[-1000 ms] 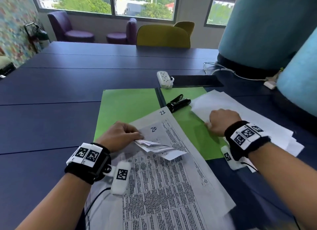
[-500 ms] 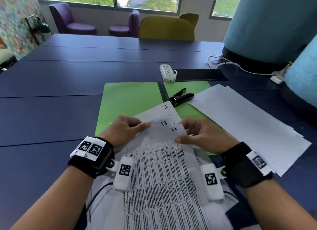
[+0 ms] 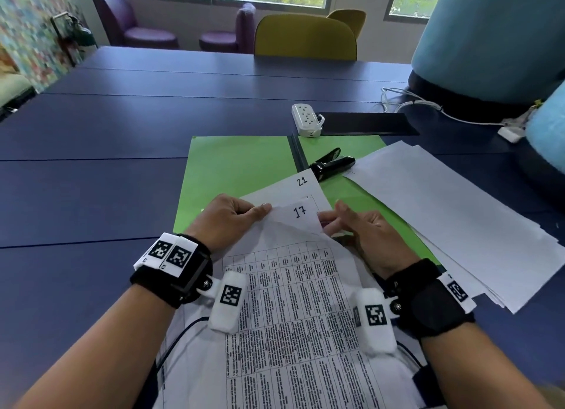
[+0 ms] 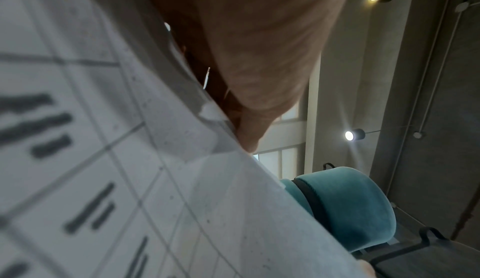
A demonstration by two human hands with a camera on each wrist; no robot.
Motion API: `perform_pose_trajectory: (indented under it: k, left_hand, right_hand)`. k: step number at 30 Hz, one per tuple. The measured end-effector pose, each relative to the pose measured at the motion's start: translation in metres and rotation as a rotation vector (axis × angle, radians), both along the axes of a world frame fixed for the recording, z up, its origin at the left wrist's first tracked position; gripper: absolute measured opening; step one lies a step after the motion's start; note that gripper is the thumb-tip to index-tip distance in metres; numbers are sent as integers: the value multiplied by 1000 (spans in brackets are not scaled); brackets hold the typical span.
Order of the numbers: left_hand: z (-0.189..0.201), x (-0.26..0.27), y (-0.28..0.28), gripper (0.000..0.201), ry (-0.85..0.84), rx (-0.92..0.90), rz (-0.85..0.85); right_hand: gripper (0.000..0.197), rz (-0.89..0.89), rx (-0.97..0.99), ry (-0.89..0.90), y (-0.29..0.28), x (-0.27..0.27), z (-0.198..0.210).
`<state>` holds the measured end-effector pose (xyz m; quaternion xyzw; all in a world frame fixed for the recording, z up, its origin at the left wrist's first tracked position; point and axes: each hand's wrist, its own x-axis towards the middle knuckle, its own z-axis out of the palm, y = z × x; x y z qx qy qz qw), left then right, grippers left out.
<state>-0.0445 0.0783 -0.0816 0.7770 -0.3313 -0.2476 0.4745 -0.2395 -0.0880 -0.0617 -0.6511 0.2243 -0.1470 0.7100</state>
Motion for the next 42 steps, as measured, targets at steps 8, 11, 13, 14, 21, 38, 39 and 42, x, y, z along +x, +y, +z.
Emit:
perform_pose_trajectory:
  k: [8, 11, 13, 14, 21, 38, 39, 42]
  left_hand:
    - [-2, 2, 4, 40, 36, -2, -58]
    - [-2, 3, 4, 42, 38, -4, -78]
    - [-2, 3, 4, 37, 26, 9, -84]
    - [-2, 3, 4, 33, 22, 13, -87]
    - [-2, 3, 4, 33, -7, 29, -73]
    - [3, -2, 5, 41, -19, 12, -86]
    - [3, -1, 5, 41, -20, 11, -86]
    - [3, -1, 5, 42, -26, 12, -90]
  right_hand:
    - [12, -25, -72, -59, 2, 6, -10]
    - [18, 2, -80, -92, 4, 6, -9]
    - [20, -2, -72, -120, 5, 7, -10]
    - [22, -5, -67, -134, 5, 8, -12]
    - [22, 10, -124, -126, 2, 7, -13]
    - [31, -15, -228, -102, -3, 8, -17]
    - [30, -19, -227, -102, -2, 7, -16]
    - [28, 4, -231, -105, -1, 7, -14]
